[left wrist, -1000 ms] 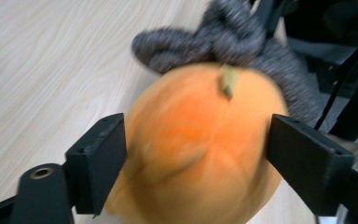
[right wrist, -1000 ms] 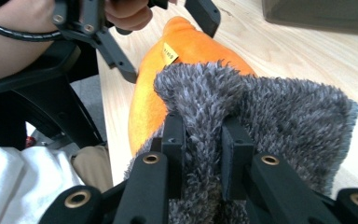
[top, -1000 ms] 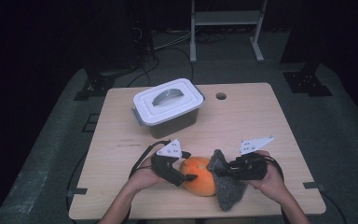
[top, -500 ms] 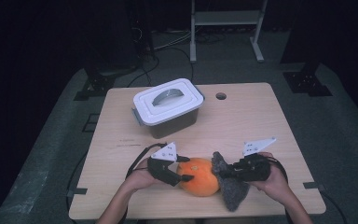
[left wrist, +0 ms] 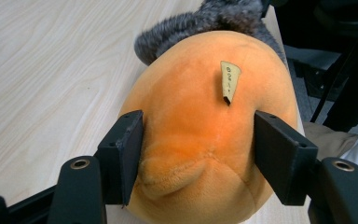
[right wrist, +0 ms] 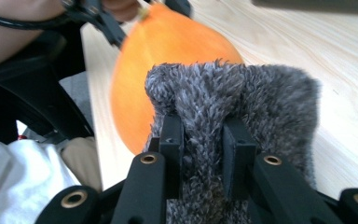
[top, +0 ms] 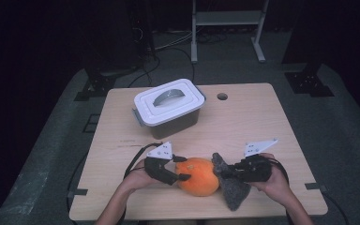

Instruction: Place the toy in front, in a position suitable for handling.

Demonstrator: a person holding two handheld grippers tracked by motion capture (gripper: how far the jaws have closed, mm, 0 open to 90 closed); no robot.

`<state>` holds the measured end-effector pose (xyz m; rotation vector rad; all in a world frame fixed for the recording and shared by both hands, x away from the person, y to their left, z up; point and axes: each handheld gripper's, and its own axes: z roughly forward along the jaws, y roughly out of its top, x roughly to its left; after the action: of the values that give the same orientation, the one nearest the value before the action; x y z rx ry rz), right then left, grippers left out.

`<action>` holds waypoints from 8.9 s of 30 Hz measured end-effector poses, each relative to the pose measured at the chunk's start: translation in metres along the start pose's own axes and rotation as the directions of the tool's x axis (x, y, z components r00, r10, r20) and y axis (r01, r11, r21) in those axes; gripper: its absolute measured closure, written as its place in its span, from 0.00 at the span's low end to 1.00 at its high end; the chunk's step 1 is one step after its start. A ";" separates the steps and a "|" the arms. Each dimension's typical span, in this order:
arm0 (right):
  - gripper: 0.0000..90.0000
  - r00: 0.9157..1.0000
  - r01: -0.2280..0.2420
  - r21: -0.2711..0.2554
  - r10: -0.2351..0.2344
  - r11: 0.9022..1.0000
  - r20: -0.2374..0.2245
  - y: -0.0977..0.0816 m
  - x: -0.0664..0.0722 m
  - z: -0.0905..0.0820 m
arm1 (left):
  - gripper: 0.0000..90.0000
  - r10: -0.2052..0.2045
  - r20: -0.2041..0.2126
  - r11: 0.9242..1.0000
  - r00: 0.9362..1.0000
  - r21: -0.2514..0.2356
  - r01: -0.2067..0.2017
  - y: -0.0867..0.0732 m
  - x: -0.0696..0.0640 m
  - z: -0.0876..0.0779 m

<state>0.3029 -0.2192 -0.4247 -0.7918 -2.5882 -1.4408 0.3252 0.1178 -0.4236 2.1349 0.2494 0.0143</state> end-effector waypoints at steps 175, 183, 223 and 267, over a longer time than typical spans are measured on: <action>0.82 0.994 0.099 -0.130 -0.091 0.987 0.065 0.031 0.023 -0.023 | 0.41 0.037 -0.048 0.995 0.998 -0.089 -0.041 0.035 -0.027 0.017; 0.83 0.996 0.067 -0.093 -0.062 0.993 0.060 0.019 0.013 -0.019 | 0.17 0.031 -0.056 0.997 0.998 -0.075 -0.035 0.034 -0.022 0.019; 0.82 1.000 0.025 -0.094 -0.027 0.995 -0.015 0.012 0.001 -0.023 | 0.33 0.018 0.009 0.999 1.000 -0.047 -0.017 0.025 -0.020 0.026; 0.82 0.996 0.079 -0.097 -0.082 0.992 -0.028 0.022 0.016 -0.017 | 0.42 0.155 0.023 0.985 0.988 -0.076 -0.152 0.023 -0.028 0.021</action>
<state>0.2961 -0.2171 -0.3934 -0.6753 -2.5721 -1.5967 0.3044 0.0836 -0.4138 2.0738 0.0657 0.0811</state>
